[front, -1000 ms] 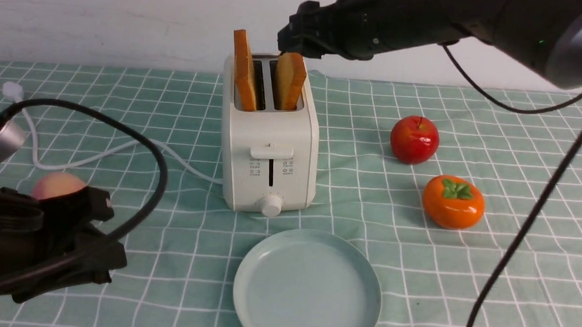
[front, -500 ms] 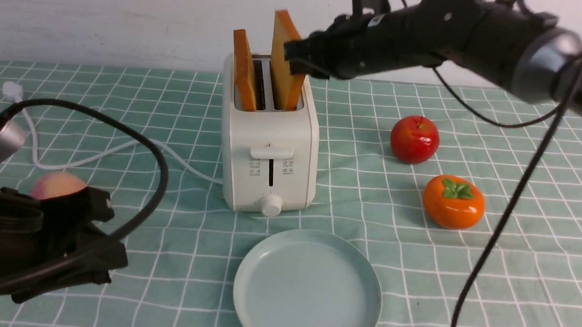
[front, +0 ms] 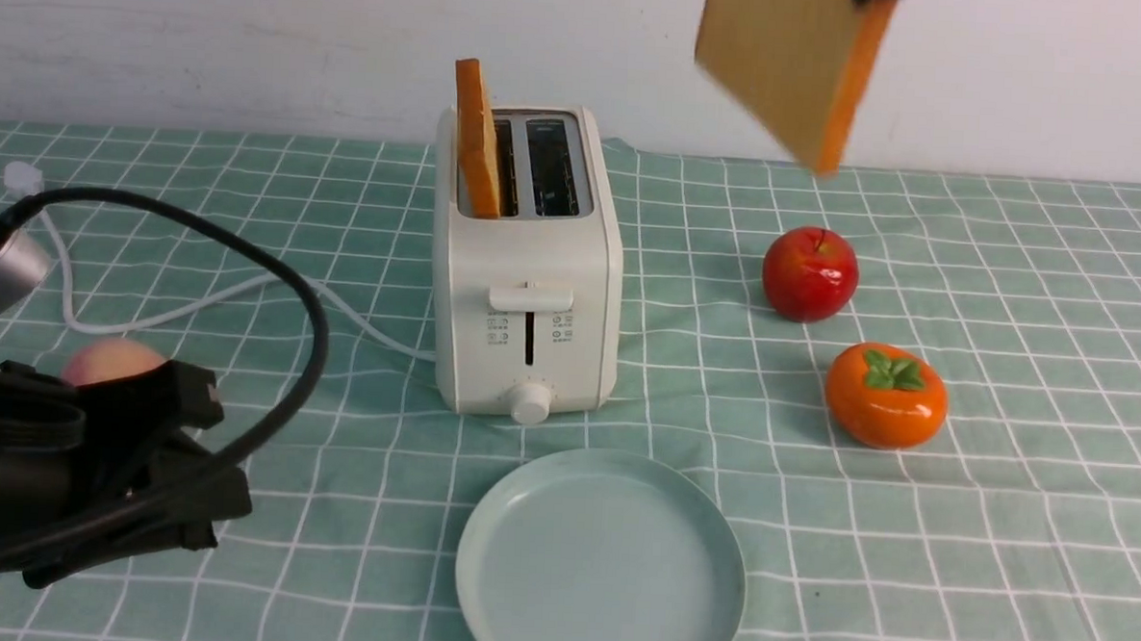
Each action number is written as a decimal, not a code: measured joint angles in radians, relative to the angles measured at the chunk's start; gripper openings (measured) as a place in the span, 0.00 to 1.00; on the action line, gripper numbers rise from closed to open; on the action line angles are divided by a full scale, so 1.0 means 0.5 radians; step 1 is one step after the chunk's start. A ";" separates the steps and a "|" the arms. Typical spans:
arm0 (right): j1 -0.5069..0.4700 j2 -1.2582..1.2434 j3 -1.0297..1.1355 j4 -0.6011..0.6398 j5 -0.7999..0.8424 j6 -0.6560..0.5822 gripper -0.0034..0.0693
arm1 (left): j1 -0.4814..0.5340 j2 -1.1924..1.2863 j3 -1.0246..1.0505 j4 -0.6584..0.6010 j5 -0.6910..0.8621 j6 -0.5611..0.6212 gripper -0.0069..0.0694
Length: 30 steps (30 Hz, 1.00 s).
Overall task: Take toasted bread from bread machine on blue coffee table place on plate.
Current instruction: 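Place the held slice of bread on top of the slice on the plate with the right gripper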
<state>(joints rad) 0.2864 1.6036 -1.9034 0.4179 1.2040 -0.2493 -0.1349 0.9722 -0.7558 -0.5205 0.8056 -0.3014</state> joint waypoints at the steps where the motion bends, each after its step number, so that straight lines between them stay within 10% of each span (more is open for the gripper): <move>1: 0.000 0.007 0.010 0.002 0.025 0.008 0.18 | 0.000 0.000 0.000 0.000 0.000 0.000 0.35; 18: 0.218 0.448 1.018 1.076 -0.091 -0.412 0.20 | 0.000 0.000 -0.002 -0.020 0.021 0.000 0.39; 30: 0.115 0.392 0.932 0.682 -0.109 -0.300 0.86 | 0.000 0.034 -0.056 -0.317 -0.369 0.359 0.42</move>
<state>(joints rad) 0.3440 1.7996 -1.4376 0.7590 1.1494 -0.3991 -0.1349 0.9893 -0.7835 -0.6790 0.6210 -0.1222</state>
